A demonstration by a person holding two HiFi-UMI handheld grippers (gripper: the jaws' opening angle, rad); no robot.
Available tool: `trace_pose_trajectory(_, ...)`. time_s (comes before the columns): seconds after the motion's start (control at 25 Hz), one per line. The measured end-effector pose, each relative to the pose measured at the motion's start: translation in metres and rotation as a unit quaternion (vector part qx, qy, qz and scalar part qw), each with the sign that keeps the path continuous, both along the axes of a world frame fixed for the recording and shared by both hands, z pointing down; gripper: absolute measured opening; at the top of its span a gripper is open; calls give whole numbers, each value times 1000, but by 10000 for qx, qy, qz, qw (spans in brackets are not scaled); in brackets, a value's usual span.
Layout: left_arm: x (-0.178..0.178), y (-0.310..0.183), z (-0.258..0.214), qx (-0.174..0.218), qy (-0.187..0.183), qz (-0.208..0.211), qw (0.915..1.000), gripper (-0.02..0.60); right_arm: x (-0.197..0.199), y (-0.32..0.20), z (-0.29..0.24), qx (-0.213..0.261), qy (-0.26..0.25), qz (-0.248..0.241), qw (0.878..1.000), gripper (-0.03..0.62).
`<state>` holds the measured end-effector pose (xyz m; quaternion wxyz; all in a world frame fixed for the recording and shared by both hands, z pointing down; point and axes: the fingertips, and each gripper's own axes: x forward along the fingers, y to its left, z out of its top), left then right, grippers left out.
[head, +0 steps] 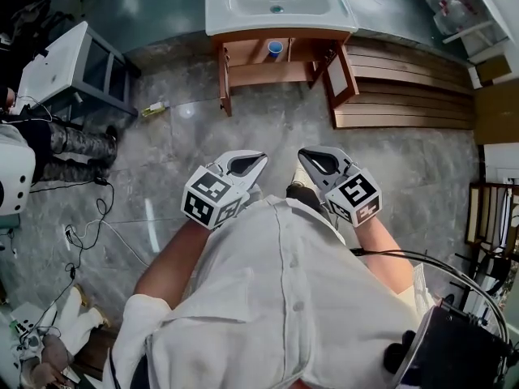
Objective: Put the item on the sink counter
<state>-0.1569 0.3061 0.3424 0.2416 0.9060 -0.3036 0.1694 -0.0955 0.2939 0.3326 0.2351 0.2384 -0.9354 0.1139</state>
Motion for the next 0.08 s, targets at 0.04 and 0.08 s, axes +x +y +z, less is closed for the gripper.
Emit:
trace_pose_trajectory(0.04,-1,1,0,12,3,0,10000,6,-2,0,0,7,7,-8,10000,5)
trace_pose_trajectory(0.08,-2,1,0,23,6,1,10000,6,-4,1,0,14,13,-17,10000,5)
